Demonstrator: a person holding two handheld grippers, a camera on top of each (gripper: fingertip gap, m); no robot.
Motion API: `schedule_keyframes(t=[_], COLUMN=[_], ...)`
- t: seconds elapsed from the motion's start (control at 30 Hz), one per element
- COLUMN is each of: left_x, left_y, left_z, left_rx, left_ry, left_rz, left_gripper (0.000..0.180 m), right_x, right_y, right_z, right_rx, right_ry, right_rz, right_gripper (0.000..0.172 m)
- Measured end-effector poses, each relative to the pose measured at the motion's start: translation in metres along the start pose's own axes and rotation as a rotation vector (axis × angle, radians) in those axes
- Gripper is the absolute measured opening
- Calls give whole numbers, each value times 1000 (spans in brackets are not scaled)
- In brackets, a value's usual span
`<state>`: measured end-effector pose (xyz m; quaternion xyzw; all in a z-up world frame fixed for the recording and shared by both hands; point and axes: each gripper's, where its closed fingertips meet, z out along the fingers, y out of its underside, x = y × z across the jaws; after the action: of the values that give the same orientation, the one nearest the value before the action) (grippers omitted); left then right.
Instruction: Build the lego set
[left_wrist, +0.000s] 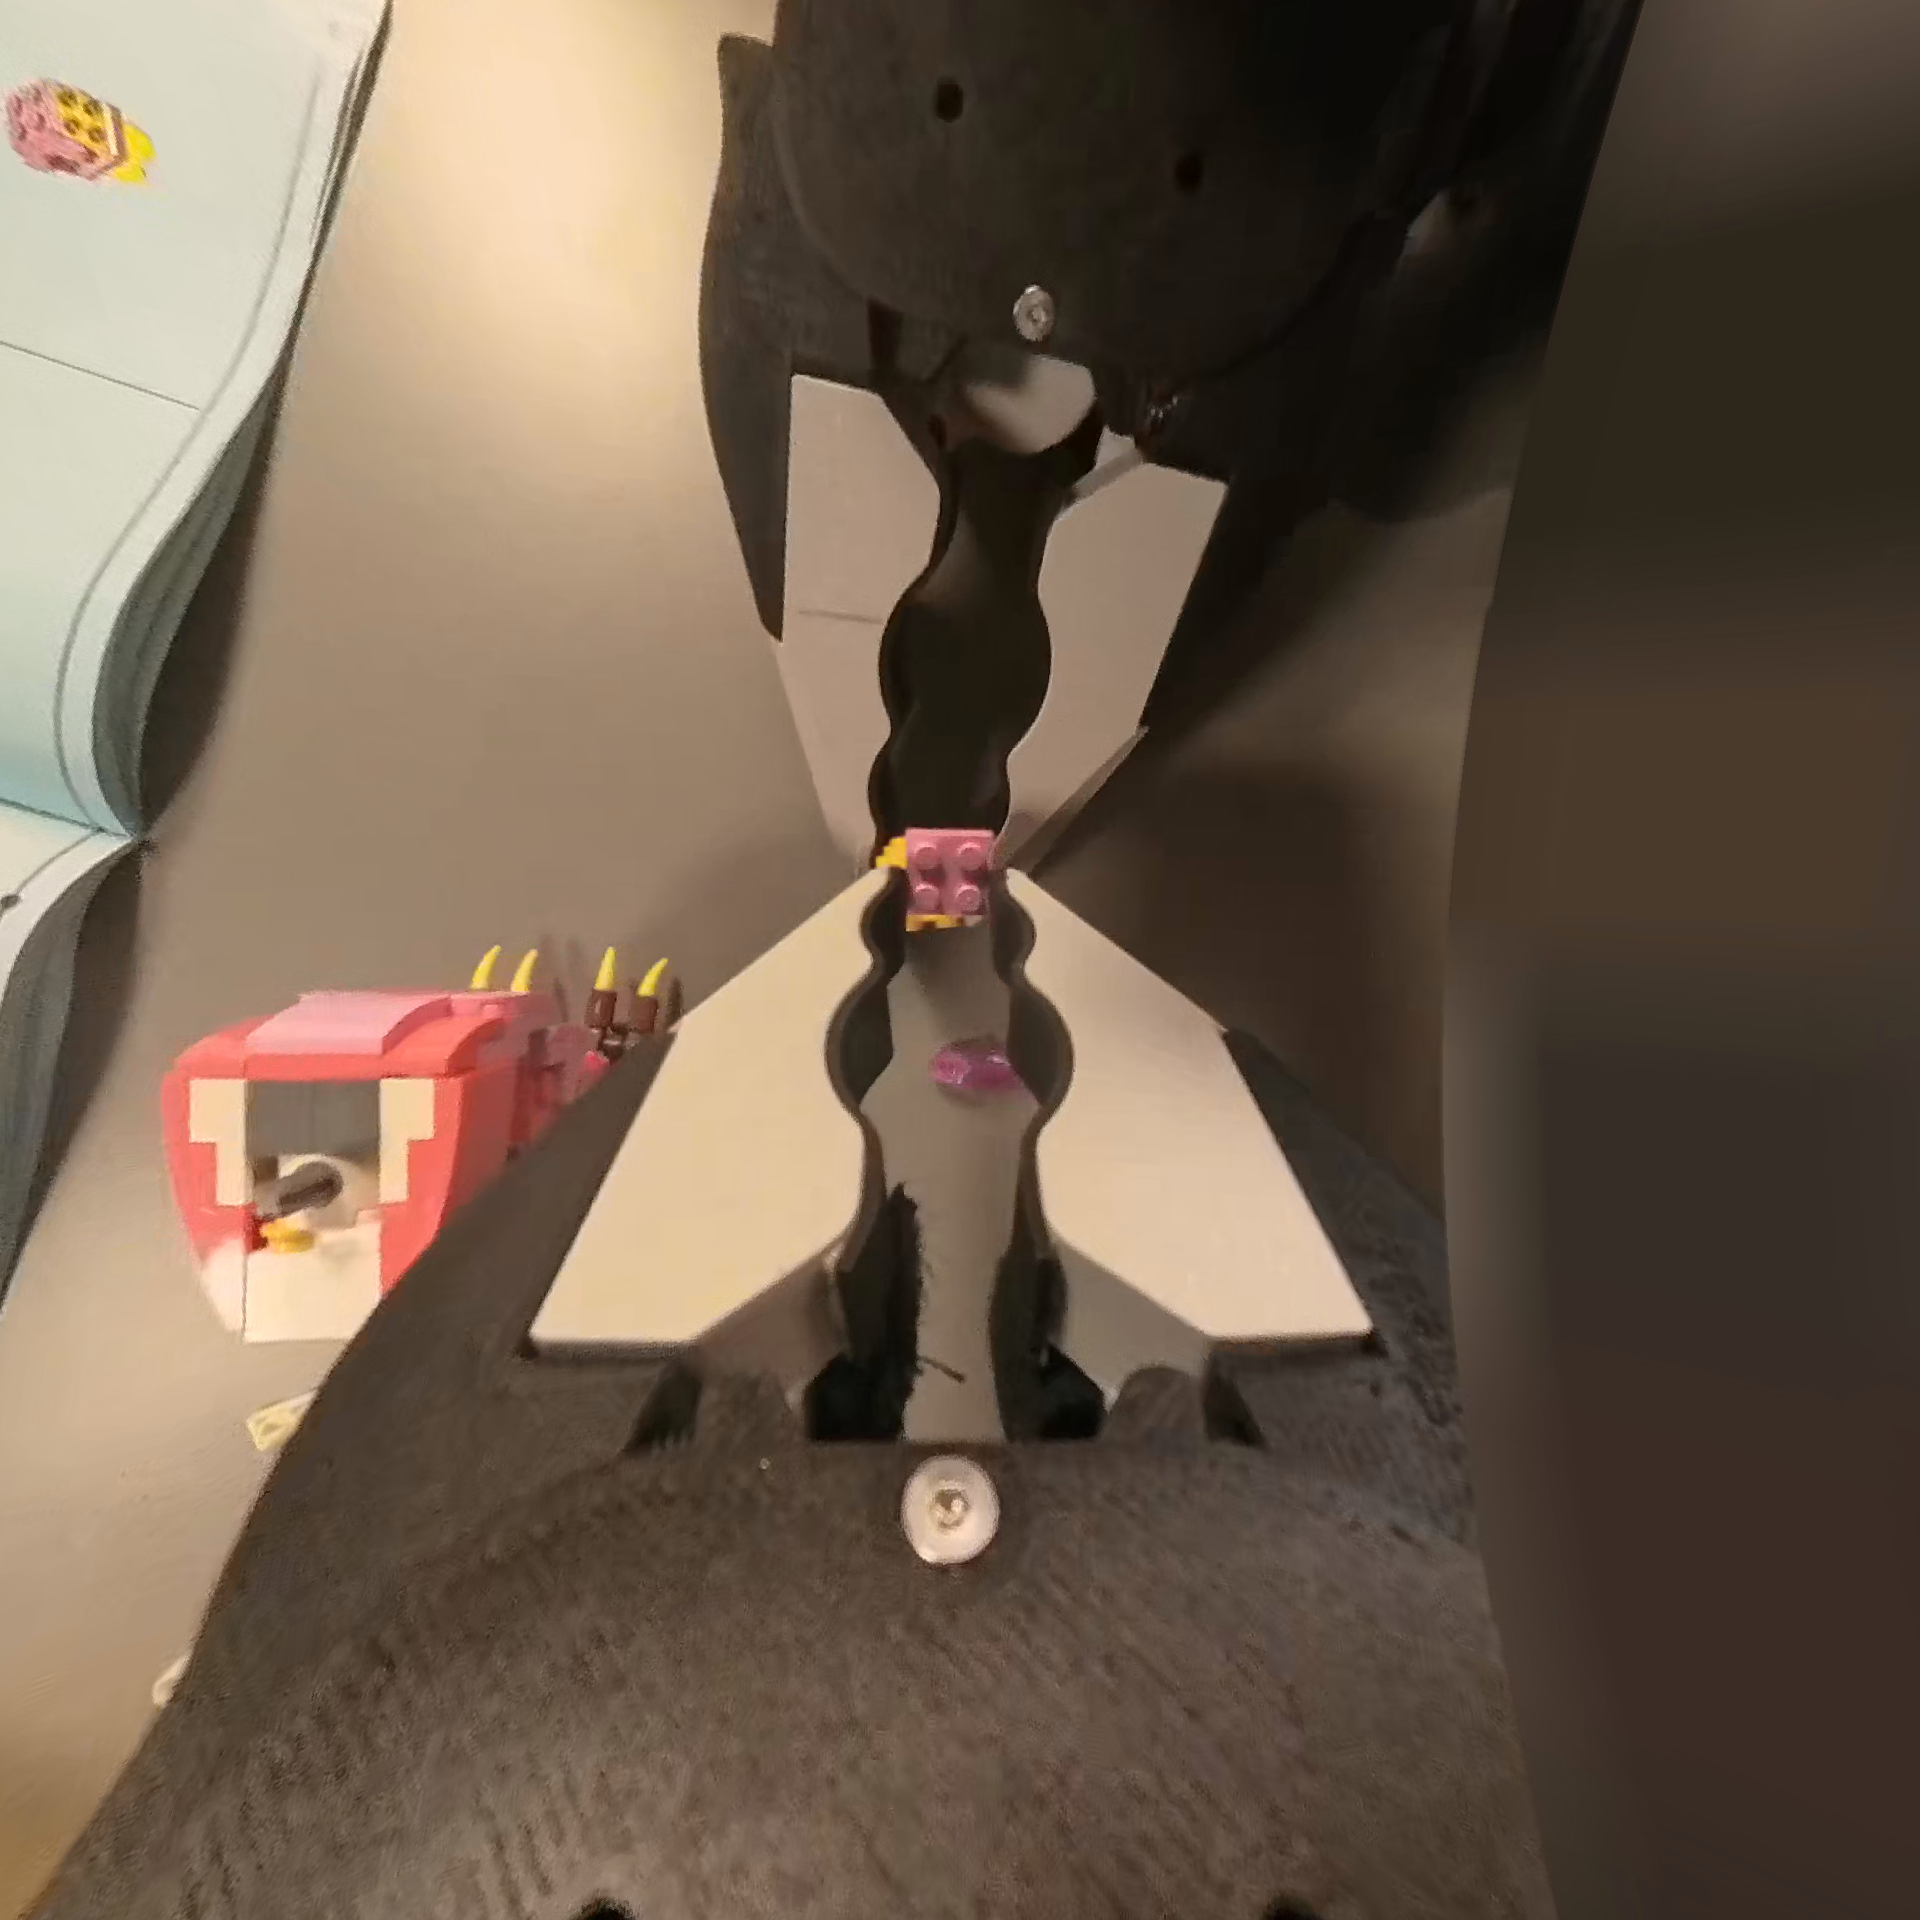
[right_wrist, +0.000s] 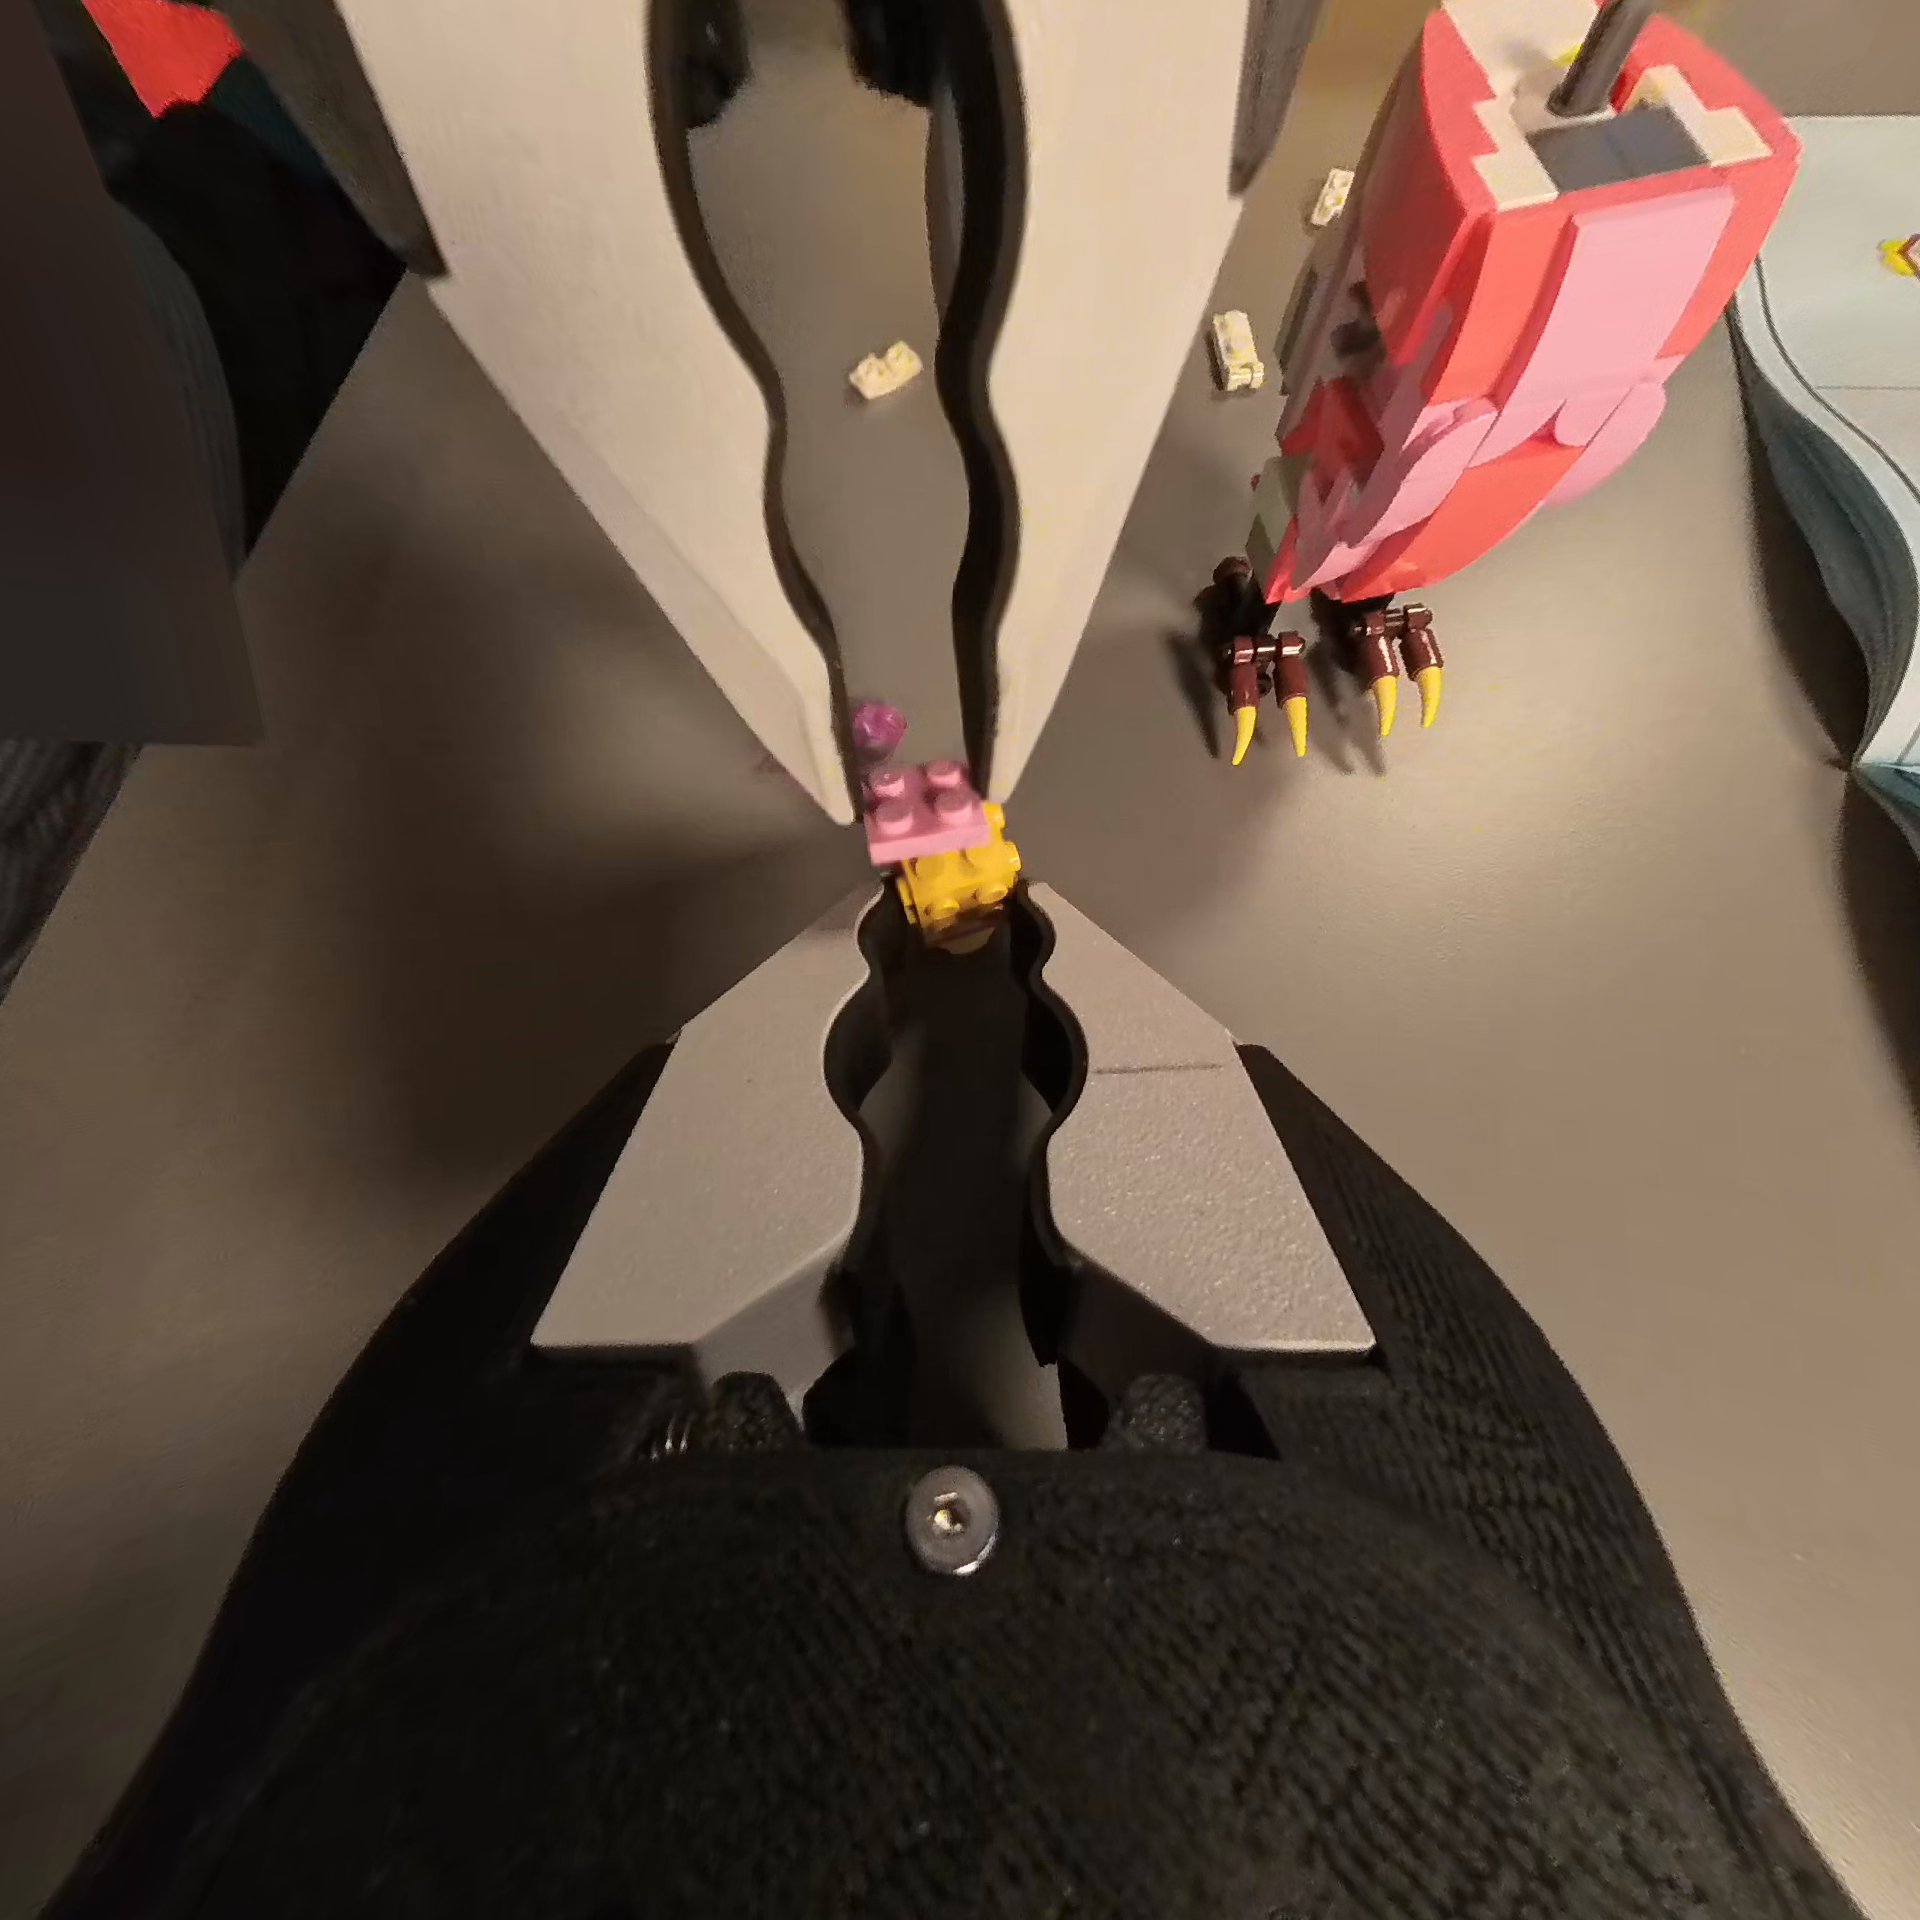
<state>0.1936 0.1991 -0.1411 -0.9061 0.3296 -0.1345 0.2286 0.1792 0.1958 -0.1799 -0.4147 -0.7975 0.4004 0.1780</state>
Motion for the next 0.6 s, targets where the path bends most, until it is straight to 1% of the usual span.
schedule_keyframes(t=[0.1,0.23,0.6], left_x=[-2,-3,-6], left_y=[-2,5,4], left_z=[3,7,9], left_rx=[-26,-105,-194], left_ry=[-6,-10,-79], left_rz=[-21,-24,14], left_gripper=[14,14,15], right_x=[0,0,1], right_y=[0,0,0], right_z=[0,0,0], right_rx=[0,0,1], right_ry=[0,0,-1], right_rz=[0,0,7], right_gripper=[19,19,19])
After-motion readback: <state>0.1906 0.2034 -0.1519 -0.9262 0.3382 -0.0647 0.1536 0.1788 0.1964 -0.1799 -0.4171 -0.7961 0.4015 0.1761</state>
